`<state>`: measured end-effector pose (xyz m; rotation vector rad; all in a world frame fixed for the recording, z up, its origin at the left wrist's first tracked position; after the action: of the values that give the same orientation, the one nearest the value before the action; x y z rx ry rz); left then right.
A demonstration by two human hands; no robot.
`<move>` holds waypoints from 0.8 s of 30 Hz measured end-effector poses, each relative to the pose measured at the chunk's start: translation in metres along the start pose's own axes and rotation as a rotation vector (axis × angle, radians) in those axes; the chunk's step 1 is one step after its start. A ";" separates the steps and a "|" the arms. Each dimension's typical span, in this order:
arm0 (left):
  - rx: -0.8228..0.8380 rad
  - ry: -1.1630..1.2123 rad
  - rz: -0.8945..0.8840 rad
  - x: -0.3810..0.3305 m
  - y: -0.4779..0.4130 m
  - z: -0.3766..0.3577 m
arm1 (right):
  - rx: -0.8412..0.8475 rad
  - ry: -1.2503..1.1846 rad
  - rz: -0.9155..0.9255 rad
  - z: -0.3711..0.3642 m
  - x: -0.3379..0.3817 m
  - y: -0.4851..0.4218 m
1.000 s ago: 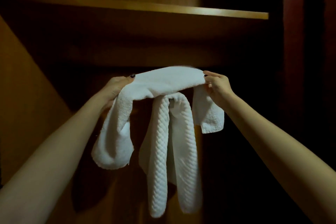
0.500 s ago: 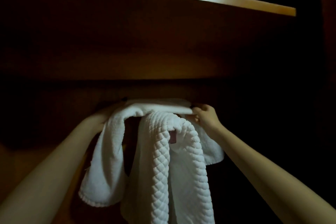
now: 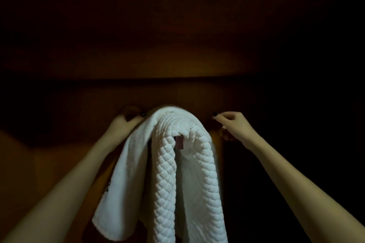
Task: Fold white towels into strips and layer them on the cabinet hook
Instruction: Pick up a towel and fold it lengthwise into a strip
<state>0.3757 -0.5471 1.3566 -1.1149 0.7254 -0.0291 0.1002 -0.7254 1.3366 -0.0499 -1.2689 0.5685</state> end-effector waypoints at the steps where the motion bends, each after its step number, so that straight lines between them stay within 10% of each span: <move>1: 0.008 0.028 -0.070 -0.013 0.006 -0.003 | -0.007 0.030 0.077 0.000 0.008 0.001; 12: -0.032 0.070 -0.140 -0.032 0.053 -0.019 | 0.439 0.045 0.326 -0.053 0.082 0.007; 24: 0.006 0.282 0.051 -0.026 0.017 -0.018 | 0.309 0.238 0.352 -0.068 0.094 -0.012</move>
<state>0.3401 -0.5443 1.3521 -1.0979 1.0040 -0.1477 0.1835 -0.6771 1.4029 -0.0815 -0.9338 1.0266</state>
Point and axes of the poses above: each hand's wrist, its own y-axis away from the middle knuckle, its own z-axis out of the back of the hand, x = y × z, the point moved 5 cm from there along -y, towards the middle knuckle, and after that the axes turned 13 degrees about -z, right-handed, at the moved point
